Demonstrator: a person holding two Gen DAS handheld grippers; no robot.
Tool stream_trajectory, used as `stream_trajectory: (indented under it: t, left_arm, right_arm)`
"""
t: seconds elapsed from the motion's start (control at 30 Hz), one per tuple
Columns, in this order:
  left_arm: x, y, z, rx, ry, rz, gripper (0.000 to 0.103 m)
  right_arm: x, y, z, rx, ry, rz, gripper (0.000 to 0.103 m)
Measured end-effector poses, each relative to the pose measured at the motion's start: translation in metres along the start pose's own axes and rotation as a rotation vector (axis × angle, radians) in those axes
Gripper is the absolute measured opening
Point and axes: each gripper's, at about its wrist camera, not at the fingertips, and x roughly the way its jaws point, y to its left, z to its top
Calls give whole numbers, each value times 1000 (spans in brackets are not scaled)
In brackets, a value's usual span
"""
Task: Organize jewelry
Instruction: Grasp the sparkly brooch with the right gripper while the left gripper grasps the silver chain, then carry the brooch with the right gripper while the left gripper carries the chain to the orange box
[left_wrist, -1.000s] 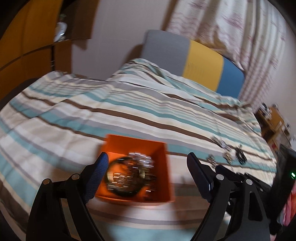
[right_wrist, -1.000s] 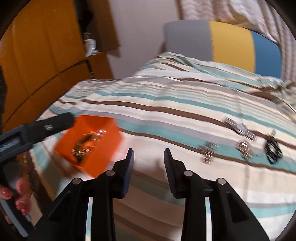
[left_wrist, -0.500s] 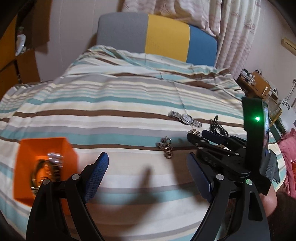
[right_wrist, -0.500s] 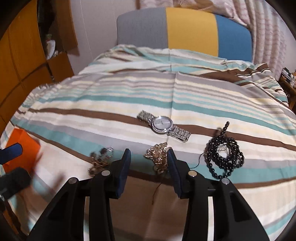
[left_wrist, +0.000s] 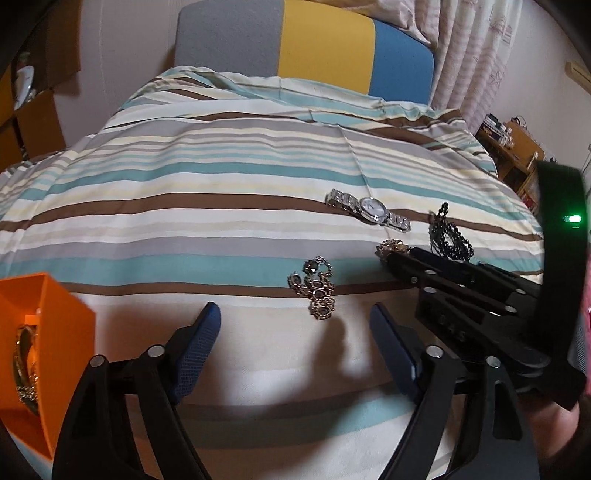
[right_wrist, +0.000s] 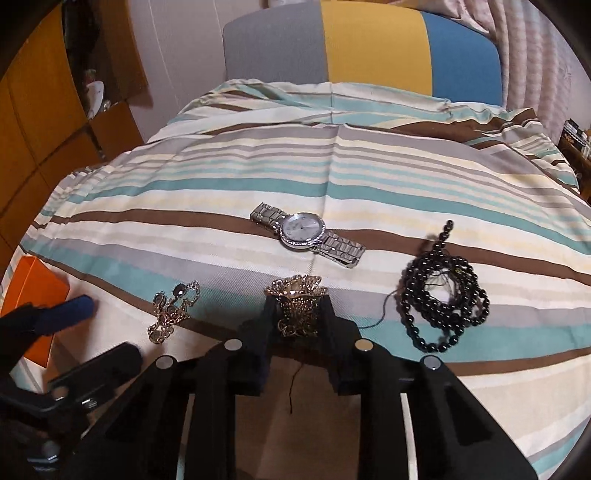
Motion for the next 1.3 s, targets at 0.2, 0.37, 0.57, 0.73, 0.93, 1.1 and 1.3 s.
stream_trajectory:
  t: [0.2, 0.37, 0.57, 0.73, 0.93, 1.1, 1.3]
  left_arm:
    - [17, -11, 4, 50, 15, 18, 69]
    - [31, -16, 9, 75, 9, 31, 34]
    - [25, -9, 10, 42, -8, -21, 22]
    - [0, 0, 9, -1, -50, -53, 21]
    - [-34, 13, 14, -19, -105, -65, 21]
    - [-72, 28, 18, -34, -174, -64, 22]
    - [-113, 53, 23, -63, -234, -54, 22]
  right_arm:
    - [-18, -11, -6, 55, -43, -15, 22]
    - [-30, -15, -10, 89, -70, -18, 22]
    - [-43, -13, -12, 126, -99, 7, 22]
    - [-58, -4, -9, 117, -129, 30, 22]
    - [-79, 20, 3, 88, -173, 72, 22]
    - [-96, 46, 12, 52, -208, 115, 22]
    - [-110, 81, 22, -5, -232, 173, 22]
